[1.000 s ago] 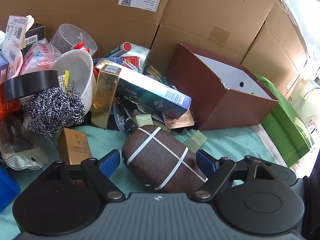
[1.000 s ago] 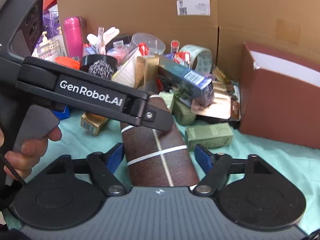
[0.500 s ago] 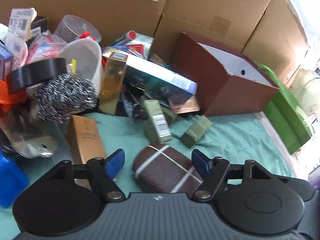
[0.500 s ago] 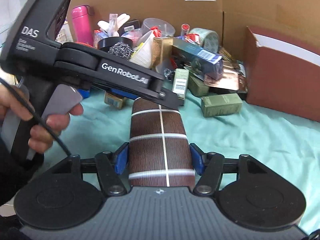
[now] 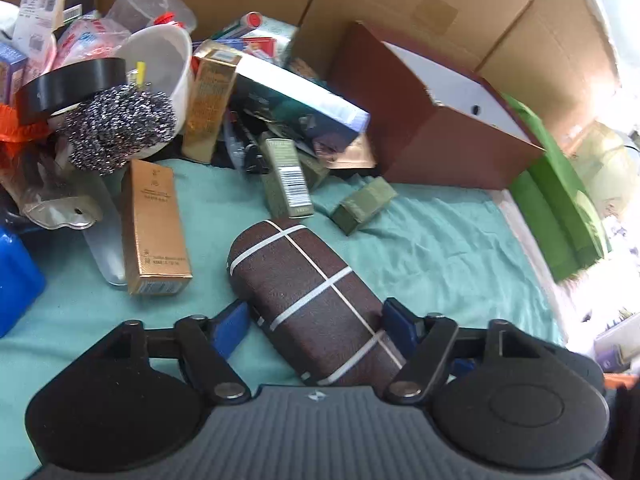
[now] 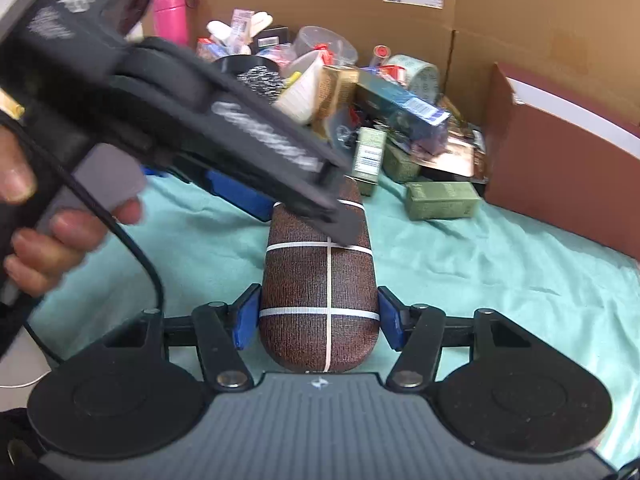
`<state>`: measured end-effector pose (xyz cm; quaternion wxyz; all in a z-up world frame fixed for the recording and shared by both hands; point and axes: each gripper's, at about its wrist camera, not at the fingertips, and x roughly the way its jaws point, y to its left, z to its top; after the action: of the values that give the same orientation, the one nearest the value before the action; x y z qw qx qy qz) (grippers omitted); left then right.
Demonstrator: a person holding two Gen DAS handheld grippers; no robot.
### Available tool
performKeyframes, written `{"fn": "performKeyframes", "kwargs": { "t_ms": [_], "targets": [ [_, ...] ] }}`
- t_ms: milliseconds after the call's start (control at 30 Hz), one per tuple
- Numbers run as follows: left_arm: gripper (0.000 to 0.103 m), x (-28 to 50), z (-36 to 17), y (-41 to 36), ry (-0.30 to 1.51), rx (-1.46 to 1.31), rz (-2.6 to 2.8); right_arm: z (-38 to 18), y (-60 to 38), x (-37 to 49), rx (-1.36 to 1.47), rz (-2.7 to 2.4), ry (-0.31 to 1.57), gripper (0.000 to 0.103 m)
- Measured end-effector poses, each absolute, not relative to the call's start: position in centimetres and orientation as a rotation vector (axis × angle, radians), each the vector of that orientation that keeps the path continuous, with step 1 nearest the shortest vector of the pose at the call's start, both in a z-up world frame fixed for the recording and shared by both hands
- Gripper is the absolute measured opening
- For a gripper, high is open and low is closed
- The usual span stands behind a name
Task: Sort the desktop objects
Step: 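Lift the glasses case with the right tool and carry it over the shoebox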
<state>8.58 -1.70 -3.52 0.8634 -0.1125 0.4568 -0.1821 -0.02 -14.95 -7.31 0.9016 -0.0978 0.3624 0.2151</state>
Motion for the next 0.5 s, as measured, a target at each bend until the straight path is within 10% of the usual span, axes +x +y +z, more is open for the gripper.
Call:
{"fn": "performKeyframes", "kwargs": {
  "t_ms": [500],
  "targets": [
    [0.094, 9.6, -4.9, -3.2, 0.874, -0.129, -0.481, -7.8, -14.6, 0.1, -0.177, 0.402, 0.773, 0.062]
  ]
}}
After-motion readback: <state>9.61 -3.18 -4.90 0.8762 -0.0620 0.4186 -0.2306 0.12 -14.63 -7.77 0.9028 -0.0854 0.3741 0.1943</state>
